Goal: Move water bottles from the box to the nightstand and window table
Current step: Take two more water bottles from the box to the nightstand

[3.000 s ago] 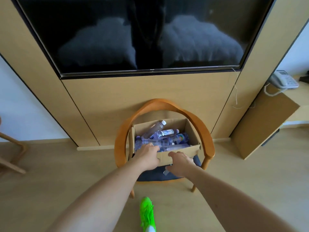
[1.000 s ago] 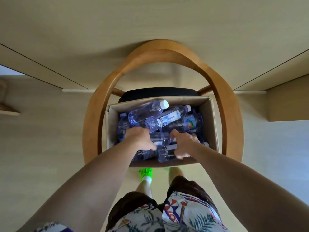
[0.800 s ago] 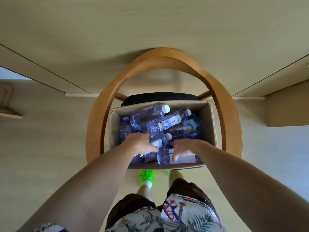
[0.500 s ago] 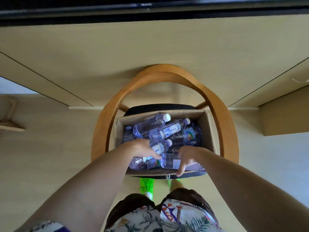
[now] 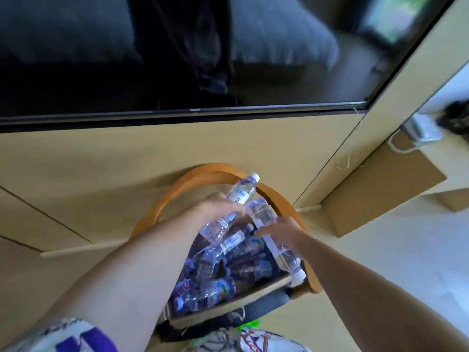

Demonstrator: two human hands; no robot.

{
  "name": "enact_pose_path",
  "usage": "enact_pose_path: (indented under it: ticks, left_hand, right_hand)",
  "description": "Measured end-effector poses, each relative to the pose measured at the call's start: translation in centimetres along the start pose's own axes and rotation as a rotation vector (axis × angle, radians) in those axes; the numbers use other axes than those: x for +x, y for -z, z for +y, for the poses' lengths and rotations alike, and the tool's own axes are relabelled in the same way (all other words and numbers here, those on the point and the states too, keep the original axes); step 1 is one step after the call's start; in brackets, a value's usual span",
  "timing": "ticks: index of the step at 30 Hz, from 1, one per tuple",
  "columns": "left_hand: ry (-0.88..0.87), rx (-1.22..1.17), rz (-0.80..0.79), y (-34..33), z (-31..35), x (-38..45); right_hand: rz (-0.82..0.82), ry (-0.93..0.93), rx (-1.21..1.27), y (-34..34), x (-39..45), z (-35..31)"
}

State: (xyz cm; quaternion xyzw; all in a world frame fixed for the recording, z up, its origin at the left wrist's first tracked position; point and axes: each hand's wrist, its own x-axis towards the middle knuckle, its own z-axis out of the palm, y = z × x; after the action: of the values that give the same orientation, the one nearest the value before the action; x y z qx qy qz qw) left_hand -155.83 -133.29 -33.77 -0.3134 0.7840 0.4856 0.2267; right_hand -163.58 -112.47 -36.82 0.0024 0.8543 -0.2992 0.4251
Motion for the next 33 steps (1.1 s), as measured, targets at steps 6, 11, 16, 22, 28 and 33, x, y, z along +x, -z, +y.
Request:
enact_pose_path:
  ticks: [6,11,16,22,28,33]
  left_hand:
    - [-0.149,-0.276,-0.198,-0.5,3.9,-3.8]
    - [-0.29,-0.266,-0.272,-3.6,7.1,-6.4]
    - [-0.329,-0.134,-0.315,-8.9,11.5,-9.7]
    - [-0.474,0.088,-0.486,-18.0,16.2,-15.4]
    - [-0.616,0.229,-0.681,-30.1,17.8,-24.3]
    - [-0.667,0.287,-0.829,-39.7,16.4,-32.3]
  right_hand:
    - [0.212,-0.006,0.647,1.8,-5.7,1.1]
    - [0.33,0.086,0.895,2.3,-10.9,3.7]
    - [0.493,0.177,1.029,4.4,-16.9,7.9]
    - [0.693,0.248,1.212,5.8,-25.0,16.0]
    - [0.9,0.265,1.334,4.9,-35.1,26.6]
    - [1.114,0.2,1.395,2.7,-44.0,36.1]
